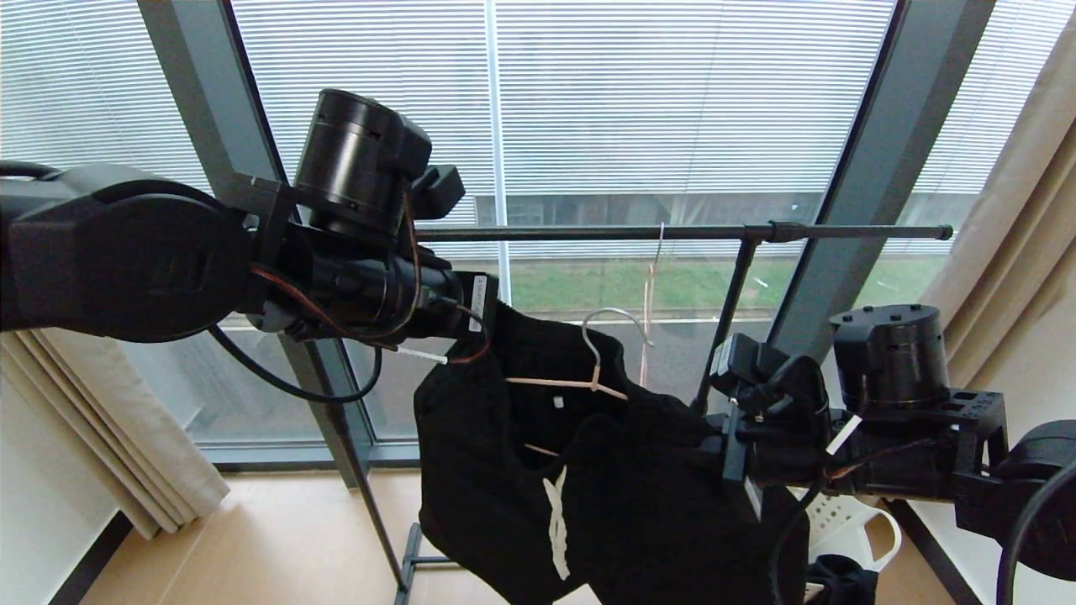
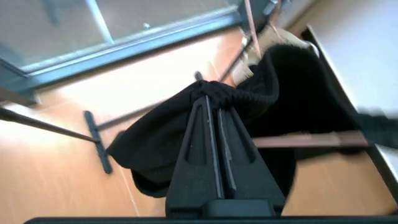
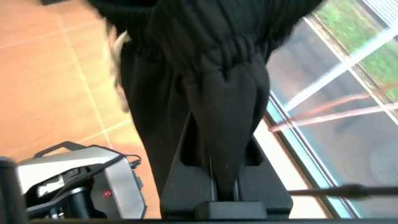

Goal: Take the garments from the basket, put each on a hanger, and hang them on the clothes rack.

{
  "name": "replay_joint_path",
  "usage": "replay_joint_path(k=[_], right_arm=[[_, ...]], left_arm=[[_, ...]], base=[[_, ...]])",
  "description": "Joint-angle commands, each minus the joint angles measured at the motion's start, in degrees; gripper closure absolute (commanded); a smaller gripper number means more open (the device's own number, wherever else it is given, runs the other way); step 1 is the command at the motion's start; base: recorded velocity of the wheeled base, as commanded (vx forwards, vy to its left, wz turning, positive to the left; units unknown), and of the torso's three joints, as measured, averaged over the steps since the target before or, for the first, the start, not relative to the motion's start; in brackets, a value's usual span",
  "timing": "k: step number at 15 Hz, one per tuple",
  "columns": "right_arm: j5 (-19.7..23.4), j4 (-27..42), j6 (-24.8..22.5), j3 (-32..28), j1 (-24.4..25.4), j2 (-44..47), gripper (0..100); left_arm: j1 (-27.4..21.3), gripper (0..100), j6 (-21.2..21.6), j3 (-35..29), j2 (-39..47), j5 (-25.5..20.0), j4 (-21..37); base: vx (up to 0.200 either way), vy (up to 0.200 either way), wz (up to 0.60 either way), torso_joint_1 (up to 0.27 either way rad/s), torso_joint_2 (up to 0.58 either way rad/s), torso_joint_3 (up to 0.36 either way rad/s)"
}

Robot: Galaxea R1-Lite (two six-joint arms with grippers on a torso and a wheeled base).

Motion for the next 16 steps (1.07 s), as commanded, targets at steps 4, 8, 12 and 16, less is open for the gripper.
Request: replay_joint_path(k=[4, 8, 12, 16], right_arm=[[0.25, -0.01, 0.13, 0.37, 2.14, -1.05, 100], [-0.45, -0.1, 1.01, -1.3, 1.97, 0.44, 100], [-0.45, -0.19, 4.43, -2.18, 1.97, 0.44, 100], [-0.54, -5.11, 8.48, -1.74, 1.97, 1.41, 100]], left_arm=[[-3.11, 100, 0.14, 0.27, 1.68, 1.51, -0.01], [-5.74, 100, 2.42, 5.72, -3.94, 1.42, -0.01], [-5.92, 100, 5.15, 10.64, -8.16, 1.24, -0.01], [-7.41, 100, 6.55, 12.67, -9.13, 1.07, -0.01]], base=[[0.0, 0.0, 0.0, 0.0, 0.0, 0.0], [0.0, 0.0, 0.0, 0.0, 0.0, 0.0], [0.0, 0.0, 0.0, 0.0, 0.0, 0.0], [0.0, 0.0, 0.0, 0.0, 0.0, 0.0]])
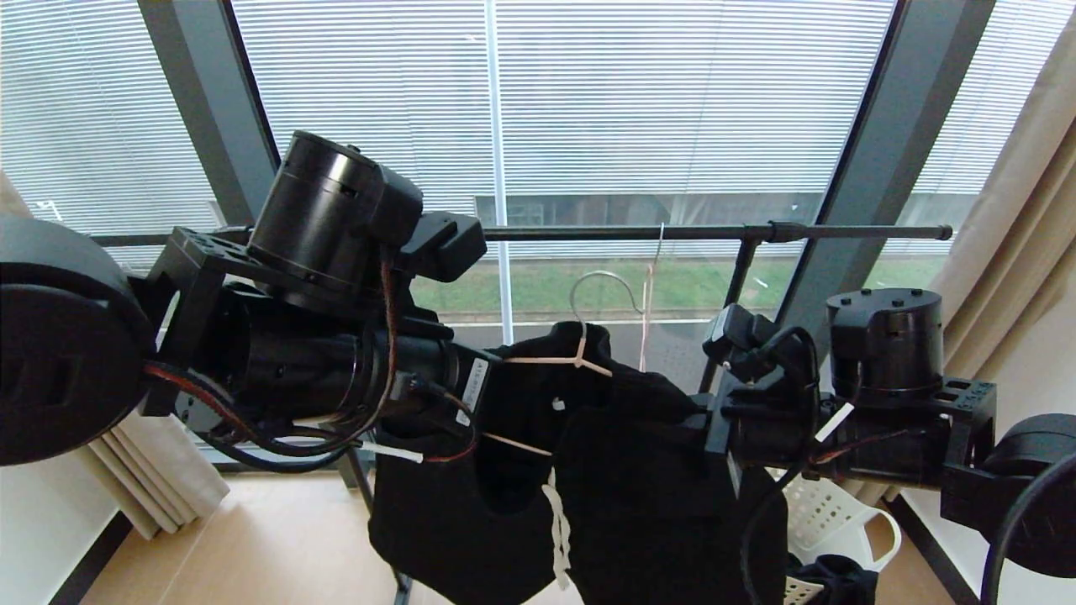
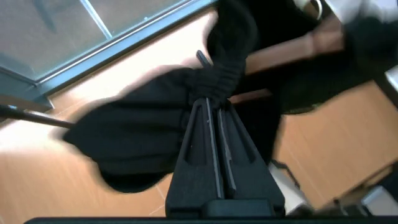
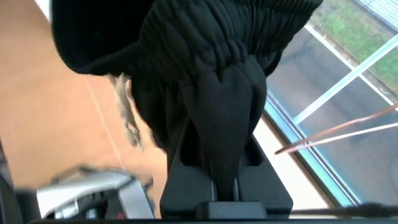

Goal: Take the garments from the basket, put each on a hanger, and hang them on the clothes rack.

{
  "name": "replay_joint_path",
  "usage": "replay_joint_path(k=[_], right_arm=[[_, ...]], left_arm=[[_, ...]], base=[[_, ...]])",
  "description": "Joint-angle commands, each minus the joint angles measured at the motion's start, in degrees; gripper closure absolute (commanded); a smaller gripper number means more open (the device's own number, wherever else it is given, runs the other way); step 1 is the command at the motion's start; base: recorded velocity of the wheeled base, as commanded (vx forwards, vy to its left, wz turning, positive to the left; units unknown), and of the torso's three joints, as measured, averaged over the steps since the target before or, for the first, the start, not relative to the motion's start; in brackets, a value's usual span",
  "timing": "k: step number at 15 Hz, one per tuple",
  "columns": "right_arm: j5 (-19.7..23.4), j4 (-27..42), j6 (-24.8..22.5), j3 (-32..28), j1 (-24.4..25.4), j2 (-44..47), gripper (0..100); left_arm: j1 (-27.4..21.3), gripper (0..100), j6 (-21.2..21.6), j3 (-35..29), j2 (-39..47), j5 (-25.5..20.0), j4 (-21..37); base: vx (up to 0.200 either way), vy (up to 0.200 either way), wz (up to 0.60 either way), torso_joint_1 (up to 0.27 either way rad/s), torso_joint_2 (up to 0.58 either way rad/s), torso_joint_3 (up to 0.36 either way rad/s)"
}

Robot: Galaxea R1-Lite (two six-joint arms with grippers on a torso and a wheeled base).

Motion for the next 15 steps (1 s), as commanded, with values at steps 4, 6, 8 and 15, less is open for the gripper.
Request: replay_joint_path(k=[4, 6, 8, 15], right_arm=[[0.16, -0.51, 0.82, 0.21, 0.02, 0.49, 100], [0.25, -0.51, 0.9, 0.3, 0.11, 0.14, 100], [0.25, -0.51, 0.99, 0.3, 0.11, -0.03, 100], [0.34, -0.6, 0.99, 0.91, 0.19, -1.62, 100]], left_arm=[[-0.52, 100, 3.13, 2.6, -1.37, -0.12, -0.18], [-0.96, 100, 3.04, 2.6, -0.94, -0.12, -0.27], [-1.13, 100, 3.04, 2.6, -0.85, -0.03, -0.27], [-2.36, 0, 3.04, 2.33, -0.5, 0.06, -0.27]], base=[[0.0, 0.0, 0.0, 0.0, 0.0, 0.0], [0.0, 0.0, 0.0, 0.0, 0.0, 0.0], [0.0, 0.0, 0.0, 0.0, 0.0, 0.0], [0.0, 0.0, 0.0, 0.0, 0.0, 0.0]])
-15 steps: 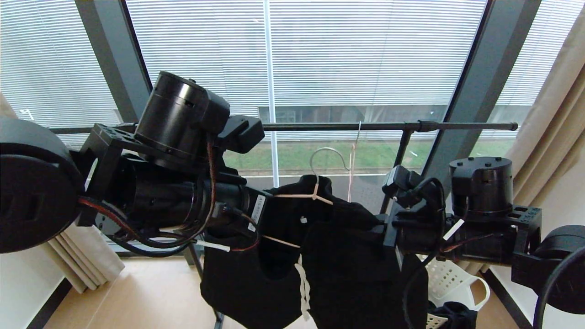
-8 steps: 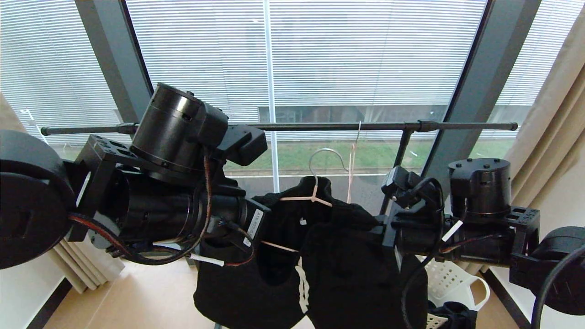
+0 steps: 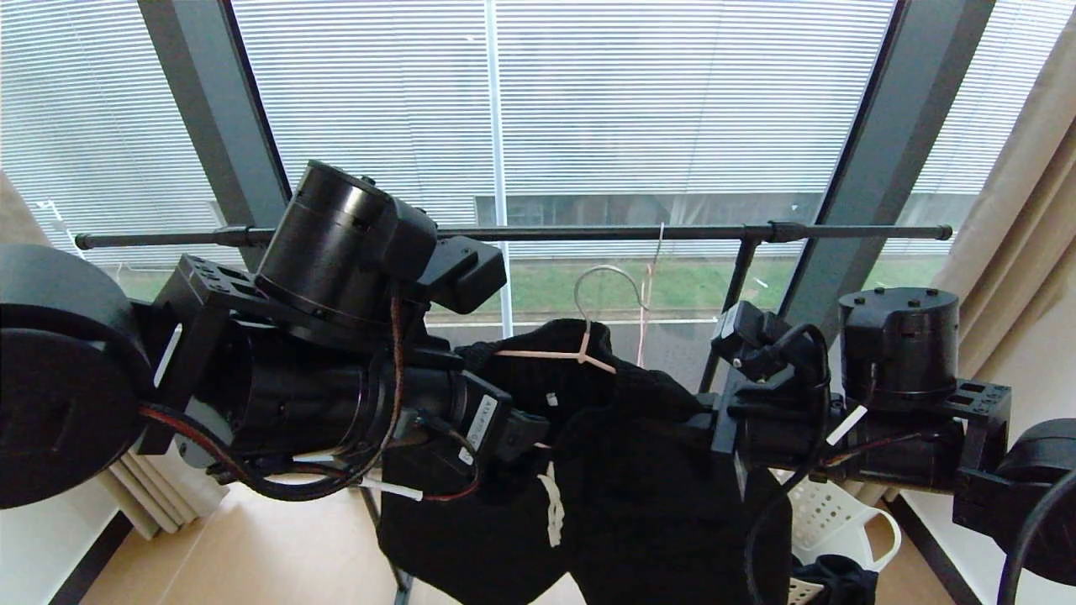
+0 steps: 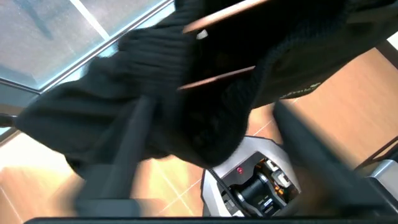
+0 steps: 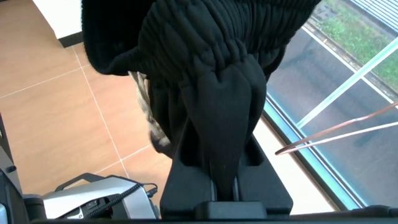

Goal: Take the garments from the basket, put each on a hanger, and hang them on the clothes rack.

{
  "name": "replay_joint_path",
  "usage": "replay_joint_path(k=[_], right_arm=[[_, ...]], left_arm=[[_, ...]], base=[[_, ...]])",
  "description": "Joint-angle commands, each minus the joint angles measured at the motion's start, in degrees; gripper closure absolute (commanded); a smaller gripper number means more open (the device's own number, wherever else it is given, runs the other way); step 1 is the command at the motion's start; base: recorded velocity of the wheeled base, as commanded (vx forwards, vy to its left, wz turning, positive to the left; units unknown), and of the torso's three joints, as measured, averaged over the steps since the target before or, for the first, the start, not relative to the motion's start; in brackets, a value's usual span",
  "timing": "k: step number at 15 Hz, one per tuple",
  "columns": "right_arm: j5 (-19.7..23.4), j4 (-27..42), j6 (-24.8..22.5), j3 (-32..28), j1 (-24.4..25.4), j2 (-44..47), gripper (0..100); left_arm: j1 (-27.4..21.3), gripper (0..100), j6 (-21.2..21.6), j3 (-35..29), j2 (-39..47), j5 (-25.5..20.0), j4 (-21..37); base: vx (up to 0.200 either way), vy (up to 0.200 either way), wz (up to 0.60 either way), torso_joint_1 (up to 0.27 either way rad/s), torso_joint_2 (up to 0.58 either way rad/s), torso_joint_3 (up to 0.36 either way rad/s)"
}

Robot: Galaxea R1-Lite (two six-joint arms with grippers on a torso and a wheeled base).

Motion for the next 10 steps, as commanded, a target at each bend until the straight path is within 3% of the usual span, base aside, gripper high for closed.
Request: replay_joint_path(k=[1, 7, 10], right_arm=[[0.05, 0.0, -0.03, 0.01, 0.02, -0.21, 100], [0.23, -2.29, -0.03, 0.71, -0.06, 0.4, 100], [2.87, -2.29, -0.03, 0.98, -0.86, 0.49, 100]], left_arm=[[0.02, 0, -0.21, -0.06, -0.15, 0.08, -0.01], [0.63, 0, -1.18, 0.21, -4.37, -0.09, -0.01], [2.57, 0, -1.18, 0.91, -5.51, -0.27, -0.01]], base=[[0.0, 0.0, 0.0, 0.0, 0.0, 0.0], [0.0, 0.0, 0.0, 0.0, 0.0, 0.0], [0.0, 0.0, 0.0, 0.0, 0.0, 0.0]])
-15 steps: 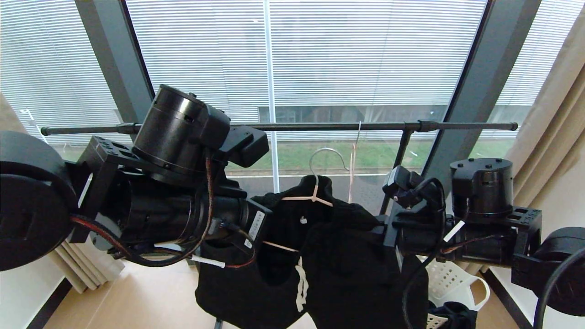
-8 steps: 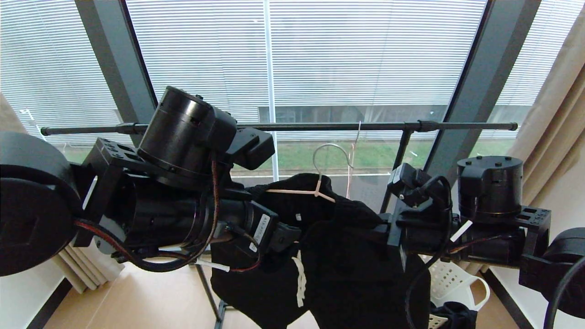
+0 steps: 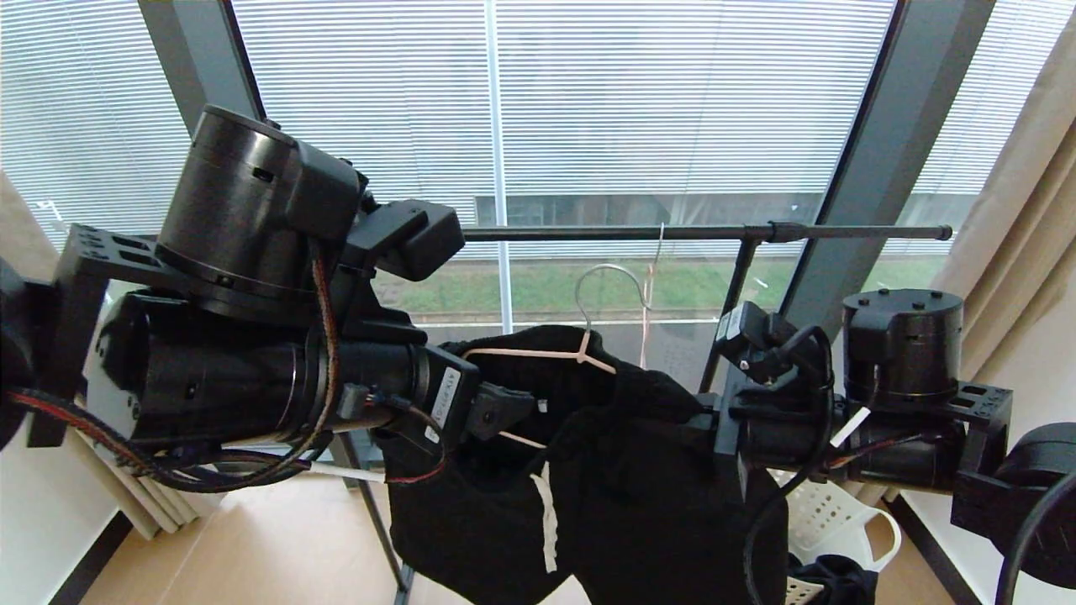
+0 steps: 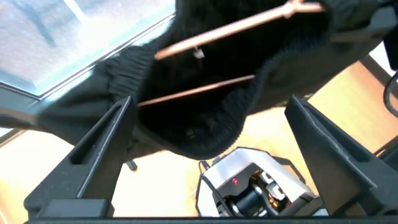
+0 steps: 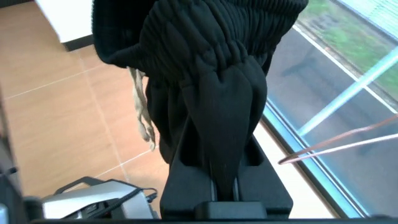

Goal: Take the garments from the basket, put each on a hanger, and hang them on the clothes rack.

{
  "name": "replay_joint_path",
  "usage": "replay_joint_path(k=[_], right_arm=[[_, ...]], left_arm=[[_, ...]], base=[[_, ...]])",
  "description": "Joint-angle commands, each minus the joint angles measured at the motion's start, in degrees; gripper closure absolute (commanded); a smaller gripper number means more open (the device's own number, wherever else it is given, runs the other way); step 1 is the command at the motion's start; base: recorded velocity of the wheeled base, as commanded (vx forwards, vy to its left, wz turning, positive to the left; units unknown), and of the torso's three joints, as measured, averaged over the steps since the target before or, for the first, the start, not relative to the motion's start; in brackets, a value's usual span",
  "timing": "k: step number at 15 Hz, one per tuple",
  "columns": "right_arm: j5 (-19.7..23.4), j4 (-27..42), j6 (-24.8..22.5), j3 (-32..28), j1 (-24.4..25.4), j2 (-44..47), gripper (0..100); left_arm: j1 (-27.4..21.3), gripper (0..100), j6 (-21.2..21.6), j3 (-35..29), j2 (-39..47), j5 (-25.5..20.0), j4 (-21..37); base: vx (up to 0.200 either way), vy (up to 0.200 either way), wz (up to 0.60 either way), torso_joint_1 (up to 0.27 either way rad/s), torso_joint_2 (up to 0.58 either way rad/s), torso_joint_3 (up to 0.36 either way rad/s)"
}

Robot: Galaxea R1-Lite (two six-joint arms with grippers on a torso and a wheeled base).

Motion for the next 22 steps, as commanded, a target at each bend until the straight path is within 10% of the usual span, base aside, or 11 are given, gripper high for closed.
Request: replay_joint_path(k=[1, 7, 11, 22], right_arm=[[0.58, -0.01, -0.02, 0.11, -0.64, 0.16, 100], [10.68, -0.1, -0.55, 0.99, -4.6, 0.78, 100], [18.59, -2.73, -3.71, 3.54, -6.97, 0.43, 100], [20.26, -6.25, -4.68, 6.35, -7.06, -1.42, 100]], left_arm=[[1.08, 0, -0.02, 0.55, -1.19, -0.09, -0.04], [9.95, 0, 2.09, 2.22, -6.72, -13.36, 0.05], [26.04, 0, 20.72, 2.4, -6.55, -37.44, 0.14], [27.71, 0, 50.61, 3.54, 1.36, -46.23, 0.4]], base=[[0.0, 0.0, 0.0, 0.0, 0.0, 0.0], [0.0, 0.0, 0.0, 0.0, 0.0, 0.0], [0.0, 0.0, 0.0, 0.0, 0.0, 0.0], [0.0, 0.0, 0.0, 0.0, 0.0, 0.0]])
